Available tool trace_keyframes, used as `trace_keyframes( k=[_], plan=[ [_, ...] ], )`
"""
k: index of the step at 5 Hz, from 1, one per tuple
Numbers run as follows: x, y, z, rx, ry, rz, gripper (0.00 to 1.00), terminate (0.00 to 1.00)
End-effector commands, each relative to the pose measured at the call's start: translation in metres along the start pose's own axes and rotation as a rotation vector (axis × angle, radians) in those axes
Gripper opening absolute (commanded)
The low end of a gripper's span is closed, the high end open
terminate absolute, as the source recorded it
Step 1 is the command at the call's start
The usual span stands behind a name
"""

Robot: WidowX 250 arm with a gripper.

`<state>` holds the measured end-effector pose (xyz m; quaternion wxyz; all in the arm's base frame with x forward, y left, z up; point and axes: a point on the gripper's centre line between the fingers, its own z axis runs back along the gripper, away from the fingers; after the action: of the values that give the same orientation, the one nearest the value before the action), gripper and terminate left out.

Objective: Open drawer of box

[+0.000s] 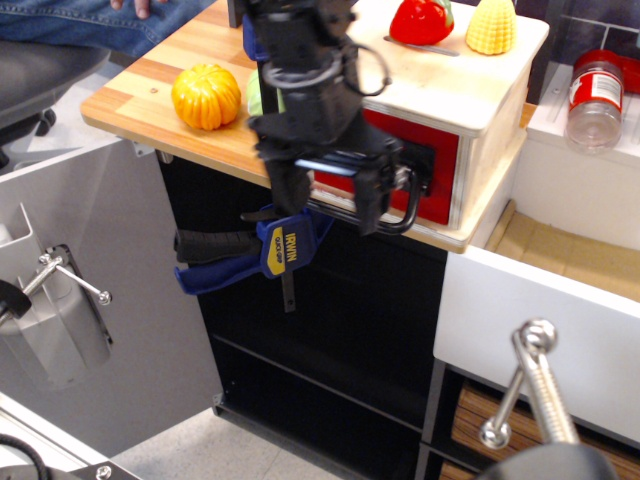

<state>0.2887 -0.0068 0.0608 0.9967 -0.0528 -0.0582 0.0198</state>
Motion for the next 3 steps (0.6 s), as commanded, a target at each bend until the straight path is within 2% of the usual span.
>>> trace_keyframes(
  k=[1,2,3],
  plan=[
    [0.024,0.001,0.002,0.052,-0.037,-0.012,1.0,0.0],
    [0.031,0.005,-0.007,0.079,-0.025,0.002,1.0,0.0],
    [0.026,0.008,-0.016,0.097,-0.024,-0.01,1.0,0.0]
  ],
)
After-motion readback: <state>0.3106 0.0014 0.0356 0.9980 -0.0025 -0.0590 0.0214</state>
